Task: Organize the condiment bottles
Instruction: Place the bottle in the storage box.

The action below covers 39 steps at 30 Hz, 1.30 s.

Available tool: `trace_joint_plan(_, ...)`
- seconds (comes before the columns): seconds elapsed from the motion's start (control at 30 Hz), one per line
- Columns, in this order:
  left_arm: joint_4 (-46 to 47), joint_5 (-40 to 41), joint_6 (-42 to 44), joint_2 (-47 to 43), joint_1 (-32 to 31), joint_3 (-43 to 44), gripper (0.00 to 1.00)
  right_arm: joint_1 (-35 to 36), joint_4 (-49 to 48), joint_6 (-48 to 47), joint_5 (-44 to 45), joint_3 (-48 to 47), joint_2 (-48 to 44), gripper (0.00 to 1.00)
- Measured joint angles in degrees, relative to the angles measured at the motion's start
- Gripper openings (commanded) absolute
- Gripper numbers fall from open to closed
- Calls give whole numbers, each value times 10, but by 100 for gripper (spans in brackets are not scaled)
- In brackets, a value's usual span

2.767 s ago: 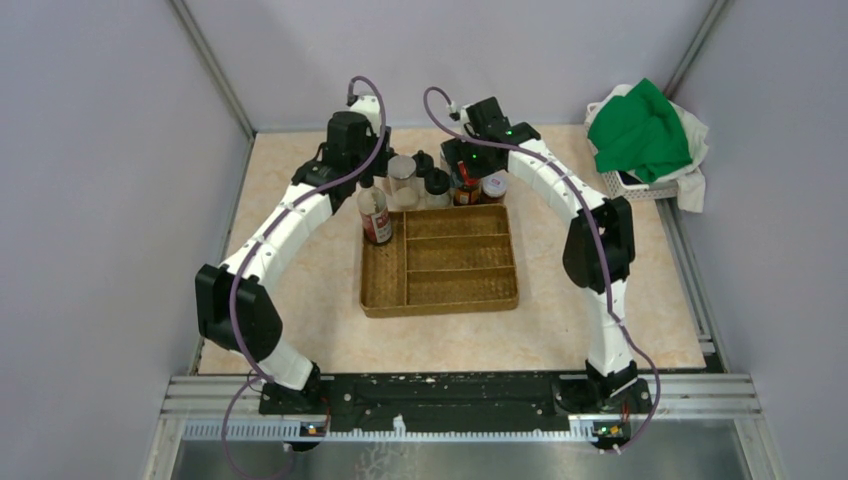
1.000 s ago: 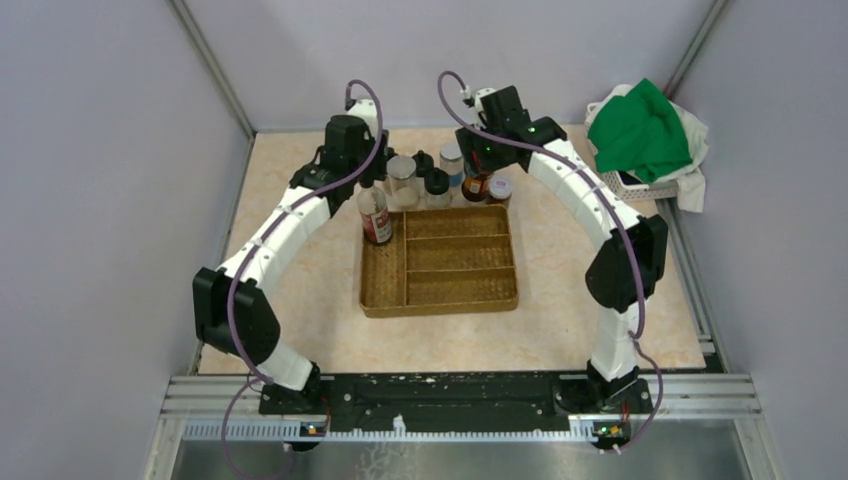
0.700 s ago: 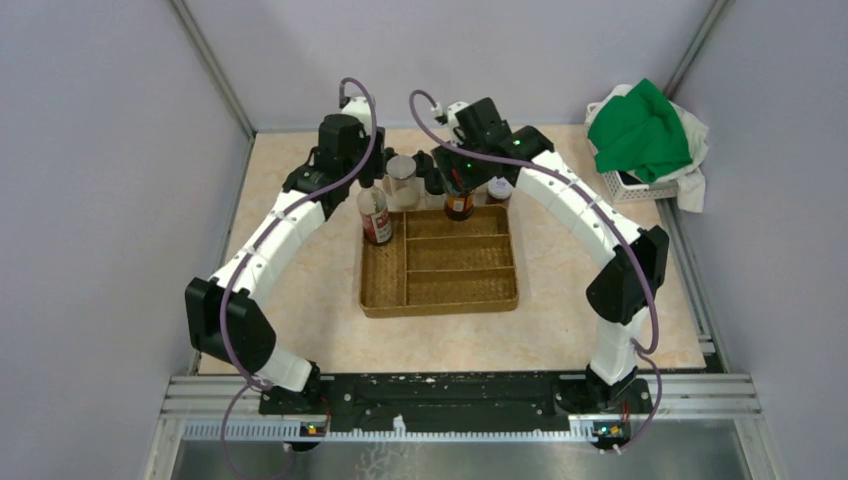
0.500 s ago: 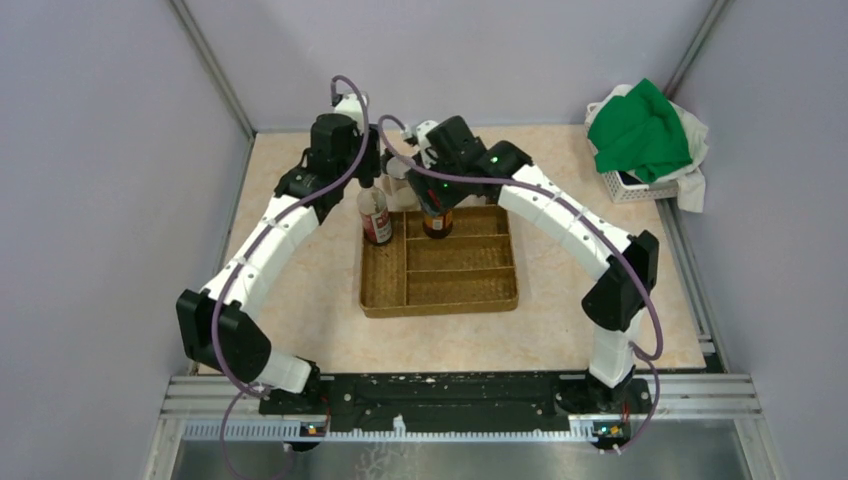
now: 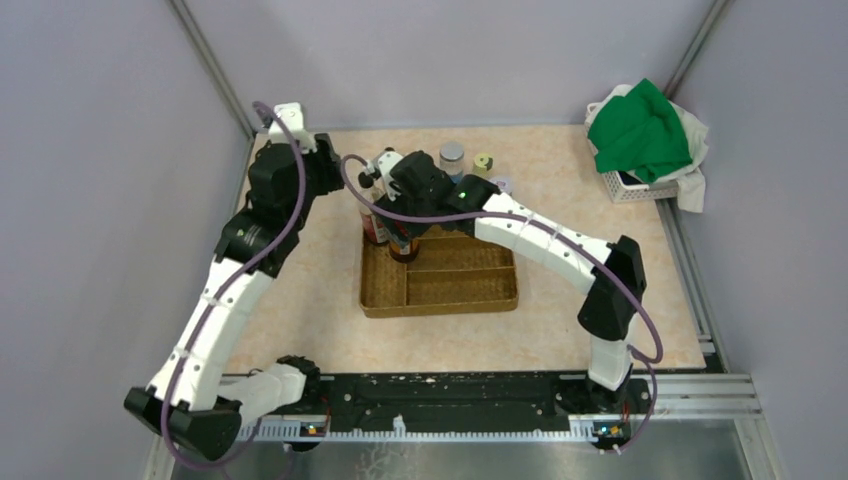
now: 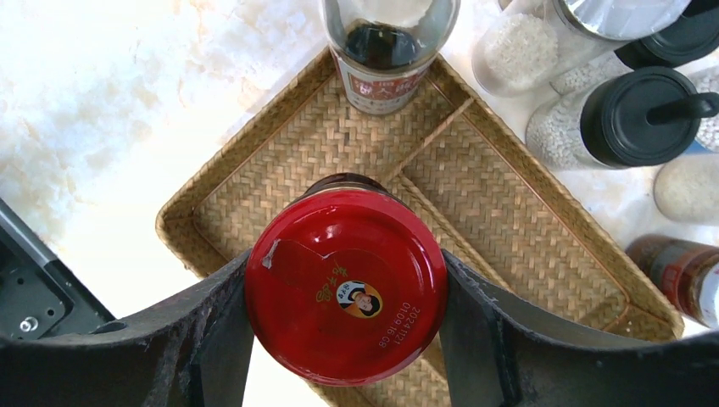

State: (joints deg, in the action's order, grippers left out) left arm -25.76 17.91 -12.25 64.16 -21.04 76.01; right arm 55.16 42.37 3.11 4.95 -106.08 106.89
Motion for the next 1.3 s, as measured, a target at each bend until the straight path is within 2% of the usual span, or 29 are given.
trace_joint_plan(0.33, -37, 28, -33, -115, 0, -29, 60, 6, -104, 0, 7, 24, 31, 26)
trace_joint_plan(0.7, -53, 28, -37, -129, 0, -49, 60, 15, -149, -1, 6, 17, 115, 26)
trace_joint_plan(0.97, -49, 25, -37, -129, 0, -57, 59, 15, -163, -1, 14, 17, 123, 27)
trace_joint_plan(1.03, -46, 25, -37, -129, 0, -60, 59, 15, -163, -1, 14, 17, 123, 32)
trace_joint_plan(1.2, -42, 25, -33, -123, 1, -61, 59, 15, -163, -1, 13, 17, 128, 60)
trace_joint_plan(1.3, -42, 25, -31, -119, 2, -61, 59, 15, -162, -1, 13, 17, 129, 65)
